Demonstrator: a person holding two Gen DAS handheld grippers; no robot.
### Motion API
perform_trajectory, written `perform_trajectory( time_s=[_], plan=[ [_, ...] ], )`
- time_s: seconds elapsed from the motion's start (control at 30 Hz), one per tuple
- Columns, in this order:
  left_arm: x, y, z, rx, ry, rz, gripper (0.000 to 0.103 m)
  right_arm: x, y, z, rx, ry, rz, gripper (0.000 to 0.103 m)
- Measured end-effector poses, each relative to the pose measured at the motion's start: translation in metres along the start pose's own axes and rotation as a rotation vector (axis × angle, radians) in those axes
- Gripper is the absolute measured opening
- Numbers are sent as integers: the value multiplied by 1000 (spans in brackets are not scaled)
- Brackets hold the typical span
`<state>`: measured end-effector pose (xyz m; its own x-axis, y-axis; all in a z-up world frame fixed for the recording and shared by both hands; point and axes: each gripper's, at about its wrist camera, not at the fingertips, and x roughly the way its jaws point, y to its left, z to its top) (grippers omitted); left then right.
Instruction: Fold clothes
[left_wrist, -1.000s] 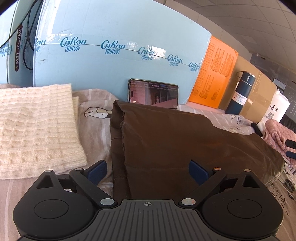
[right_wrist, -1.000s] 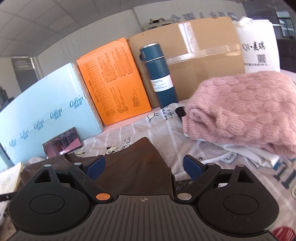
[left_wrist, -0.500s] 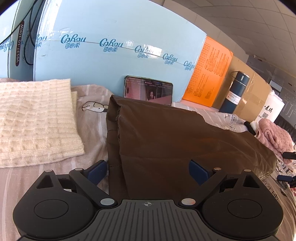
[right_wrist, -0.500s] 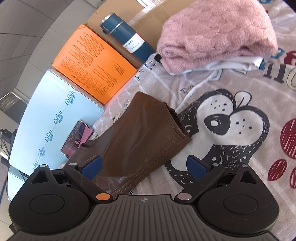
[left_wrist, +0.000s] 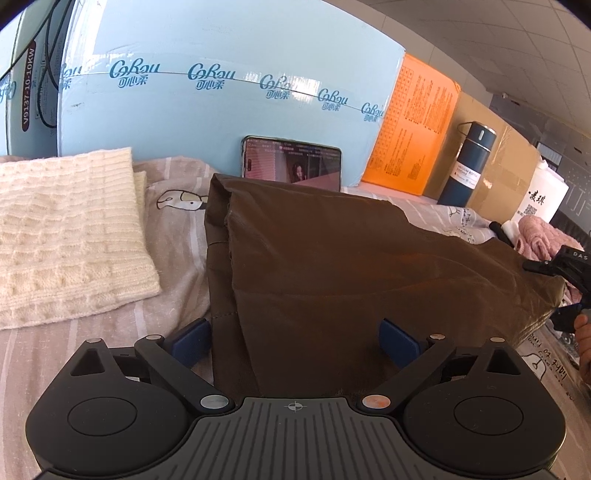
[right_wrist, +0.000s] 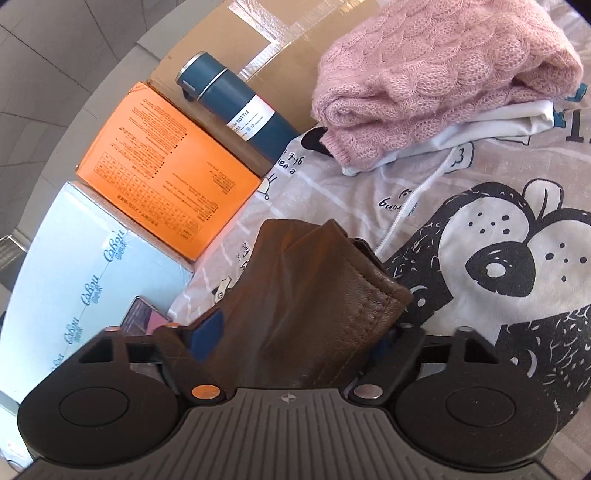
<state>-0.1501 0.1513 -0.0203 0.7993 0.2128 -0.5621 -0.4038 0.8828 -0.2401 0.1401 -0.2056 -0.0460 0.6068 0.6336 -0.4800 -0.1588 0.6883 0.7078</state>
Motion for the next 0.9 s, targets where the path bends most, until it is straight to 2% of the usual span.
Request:
perform_trajectory(
  time_s=[0.03,0.07,0.13,0.37,0.47,0.6,0.7,0.8,0.9],
  plan=[
    [0,-1,0,4,0,0,100,3,0,-1,-6,-12,-11,38],
    [1,-1,-1,8,0,1,100,5,1,-2,-12,-25,-23,32],
    [1,-2,-1,12,-1,0,101,3,-2,-2,-12,-30,7,17],
    [2,-4,-2,30,-1,-16,103,-32,2,-8,-41,-24,119,8],
    [0,-5,-3,25,-2,-88,103,-53,-2,-7,-39,-30,133,7],
    [-5,-9,-5,18,-1,-284,103,-77,-11,-1,-69,-112,49,7],
    [-16,-13,-4,48,-81,-263,103,-84,-19,5,-73,-157,-2,7],
    [-25,-19,-3,134,-148,-50,103,-86,-16,7,-89,-156,12,7],
    [-17,-24,-3,217,-102,90,103,-93,1,6,-139,-161,123,11]
  ],
)
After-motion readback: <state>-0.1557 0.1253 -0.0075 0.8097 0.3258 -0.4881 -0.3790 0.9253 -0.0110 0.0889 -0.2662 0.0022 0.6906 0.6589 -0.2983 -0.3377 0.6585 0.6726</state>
